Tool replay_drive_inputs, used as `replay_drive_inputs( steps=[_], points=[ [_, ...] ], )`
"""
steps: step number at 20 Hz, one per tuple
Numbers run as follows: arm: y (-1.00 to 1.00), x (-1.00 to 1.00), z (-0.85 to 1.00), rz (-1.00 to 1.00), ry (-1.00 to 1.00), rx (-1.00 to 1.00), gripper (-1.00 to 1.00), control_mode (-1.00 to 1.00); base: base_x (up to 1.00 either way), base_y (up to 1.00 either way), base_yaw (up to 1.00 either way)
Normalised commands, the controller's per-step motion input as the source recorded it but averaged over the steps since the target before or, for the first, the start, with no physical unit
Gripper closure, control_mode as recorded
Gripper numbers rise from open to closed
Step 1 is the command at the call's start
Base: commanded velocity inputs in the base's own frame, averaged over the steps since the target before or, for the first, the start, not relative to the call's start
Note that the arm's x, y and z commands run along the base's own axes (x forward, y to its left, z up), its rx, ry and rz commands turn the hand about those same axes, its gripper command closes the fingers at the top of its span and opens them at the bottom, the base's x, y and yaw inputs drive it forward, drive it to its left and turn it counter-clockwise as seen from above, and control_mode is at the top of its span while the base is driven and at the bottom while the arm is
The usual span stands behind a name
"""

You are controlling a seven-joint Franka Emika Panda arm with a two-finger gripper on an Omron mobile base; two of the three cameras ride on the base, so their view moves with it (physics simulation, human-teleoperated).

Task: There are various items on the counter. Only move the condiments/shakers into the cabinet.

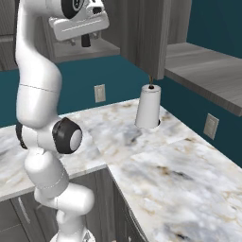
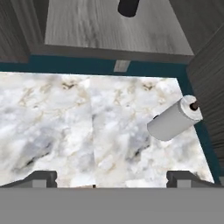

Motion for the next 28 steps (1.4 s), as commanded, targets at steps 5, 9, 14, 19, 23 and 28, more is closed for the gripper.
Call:
replay_drive_inputs(
  steps=[5,9,14,19,23,28],
  points=[
    [-0.28,-0.02,0.0,0.0,0.0,0.17,-1.0,-1.0,0.0,0.0,0.0],
    [0.14,-0.58,-0.64,0.0,-0.01,-0.03,-1.0,-1.0,0.0,0.0,0.0],
    [0.0,-0.85,-1.0,0.0,0.14,0.01,-1.0,-1.0,0.0,0.0,0.0],
    [0.0,-0.99,-1.0,0.0,0.05,0.01,-1.0,-1.0,0.0,0.0,0.0],
    [0.01,-0.96,-0.99,-0.01,0.0,0.0,-1.0,-1.0,0.0,0.0,0.0],
    [0.0,0.0,0.0,0.0,0.0,0.0,-1.0,-1.0,0.0,0.0,0.0]
  ],
)
